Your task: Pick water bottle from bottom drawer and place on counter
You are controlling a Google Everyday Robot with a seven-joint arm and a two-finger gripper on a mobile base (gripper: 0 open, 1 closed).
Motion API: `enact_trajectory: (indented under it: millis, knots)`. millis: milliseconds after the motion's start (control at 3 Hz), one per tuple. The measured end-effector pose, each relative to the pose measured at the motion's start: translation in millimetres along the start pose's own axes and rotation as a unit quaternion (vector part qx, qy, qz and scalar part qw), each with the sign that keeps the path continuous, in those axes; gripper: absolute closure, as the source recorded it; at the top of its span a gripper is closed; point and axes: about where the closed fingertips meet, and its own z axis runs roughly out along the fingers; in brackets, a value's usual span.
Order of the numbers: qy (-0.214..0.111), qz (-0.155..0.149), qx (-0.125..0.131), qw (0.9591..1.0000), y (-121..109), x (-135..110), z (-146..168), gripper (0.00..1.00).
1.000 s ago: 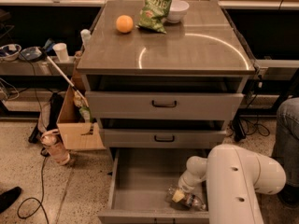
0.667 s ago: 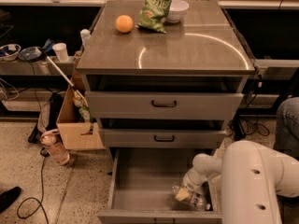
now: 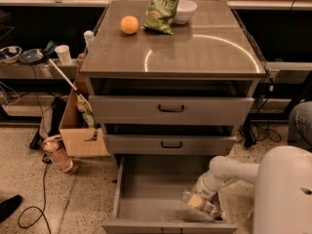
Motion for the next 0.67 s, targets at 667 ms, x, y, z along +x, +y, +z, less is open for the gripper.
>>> enact_trajectory:
  millis: [667]
  knots:
    - [-0.029, -0.046, -0.019, 0.9983, 23.8, -29.6, -30.9, 1.00]
